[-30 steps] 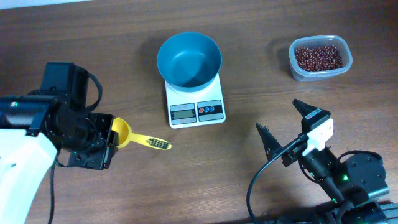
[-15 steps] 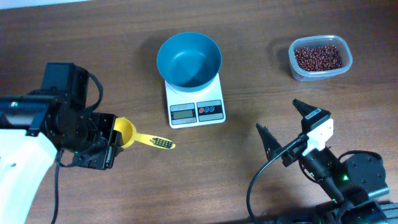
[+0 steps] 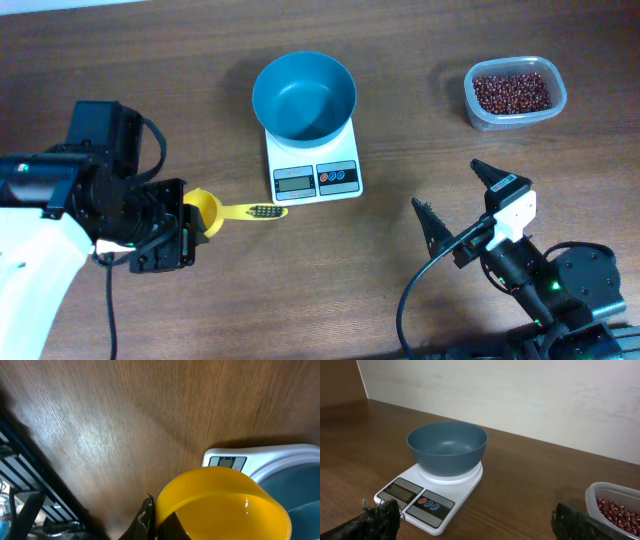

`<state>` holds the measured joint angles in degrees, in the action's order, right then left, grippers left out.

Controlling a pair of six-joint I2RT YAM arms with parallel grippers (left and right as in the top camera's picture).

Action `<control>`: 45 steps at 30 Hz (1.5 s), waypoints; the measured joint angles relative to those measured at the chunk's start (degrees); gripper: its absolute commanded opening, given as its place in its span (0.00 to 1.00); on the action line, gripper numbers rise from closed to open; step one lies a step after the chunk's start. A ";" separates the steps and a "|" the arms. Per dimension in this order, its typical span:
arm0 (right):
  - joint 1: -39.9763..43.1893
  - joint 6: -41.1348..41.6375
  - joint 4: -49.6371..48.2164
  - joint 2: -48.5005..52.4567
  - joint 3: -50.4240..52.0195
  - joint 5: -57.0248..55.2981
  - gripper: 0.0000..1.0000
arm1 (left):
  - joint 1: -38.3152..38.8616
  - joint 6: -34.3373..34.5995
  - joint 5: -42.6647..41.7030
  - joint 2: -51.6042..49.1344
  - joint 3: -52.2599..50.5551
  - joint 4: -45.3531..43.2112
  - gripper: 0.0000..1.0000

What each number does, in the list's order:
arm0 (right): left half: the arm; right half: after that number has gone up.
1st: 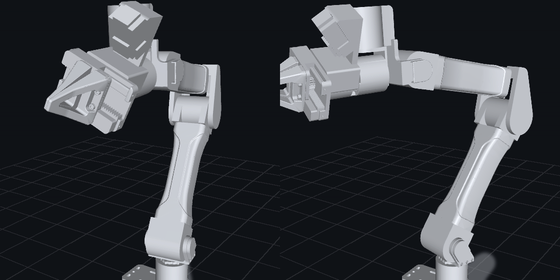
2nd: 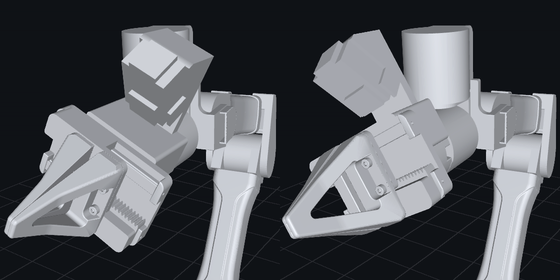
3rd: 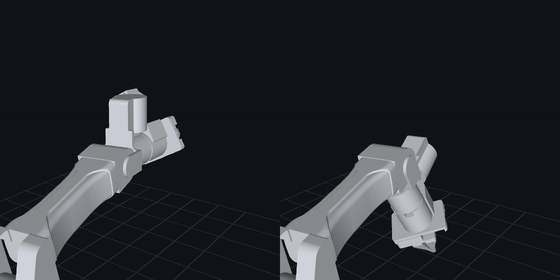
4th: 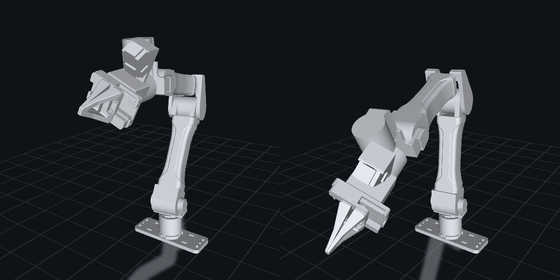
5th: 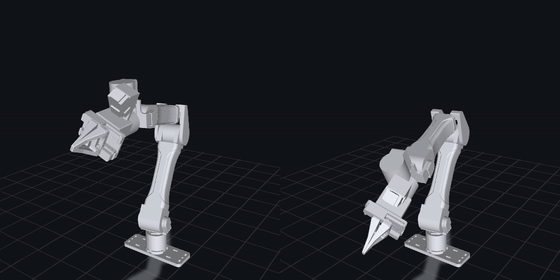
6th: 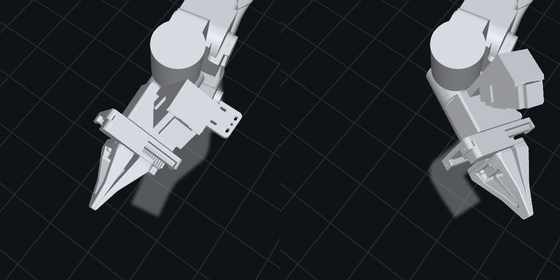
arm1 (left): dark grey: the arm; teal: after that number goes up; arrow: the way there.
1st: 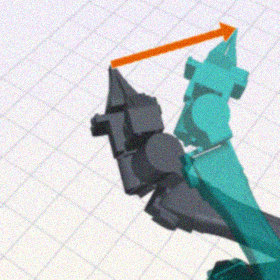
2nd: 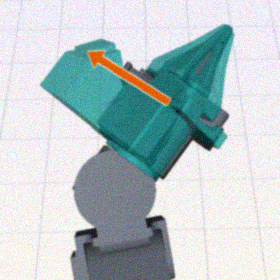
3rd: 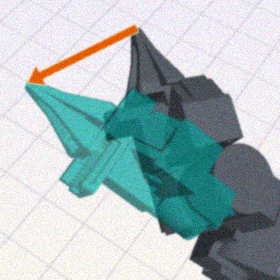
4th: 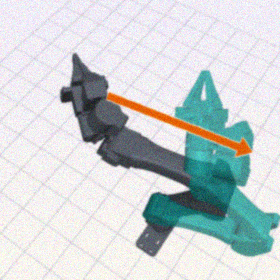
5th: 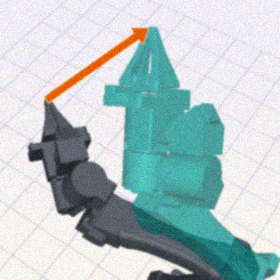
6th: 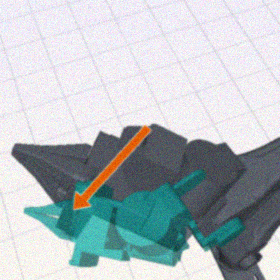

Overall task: Scoop item into bowl and weigh 50g on scale
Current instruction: 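Lift and rotate the yellow scoop with the left gripper toward the right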

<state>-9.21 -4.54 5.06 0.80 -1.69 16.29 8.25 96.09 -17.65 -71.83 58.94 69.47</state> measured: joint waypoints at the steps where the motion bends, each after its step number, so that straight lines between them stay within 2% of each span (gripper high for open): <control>1: 0.00 0.04 0.00 0.00 0.00 0.00 0.98 | 0.00 0.02 -0.24 0.00 0.00 0.00 0.00; 6: 0.00 0.02 0.00 0.00 0.00 0.00 0.99 | 0.00 0.00 2.38 0.00 0.52 -1.16 0.00; 11: 0.00 0.04 0.00 0.00 0.00 0.00 0.99 | 0.00 0.00 9.14 0.11 8.50 0.42 0.00; 19: 0.00 0.04 0.00 0.00 0.00 0.00 0.99 | 0.00 3.63 13.25 0.22 9.62 12.33 0.00; 24: 0.00 0.04 0.00 0.00 0.00 0.00 0.99 | 0.00 -1.18 13.46 -1.05 9.66 14.12 0.00; 30: 0.00 0.02 0.02 0.00 0.00 0.00 0.99 | 1.62 -2.64 9.25 -11.10 9.70 16.96 0.00; 37: 0.00 0.02 0.00 0.00 0.00 0.00 0.99 | 3.37 6.75 6.38 -12.31 9.70 15.98 0.00; 45: 0.00 0.09 0.00 0.00 0.00 0.00 0.99 | 4.28 8.74 6.03 -12.31 9.70 13.62 0.00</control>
<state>-9.21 -4.45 5.06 0.80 -1.69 16.29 12.53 104.84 -11.62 -84.14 68.64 83.09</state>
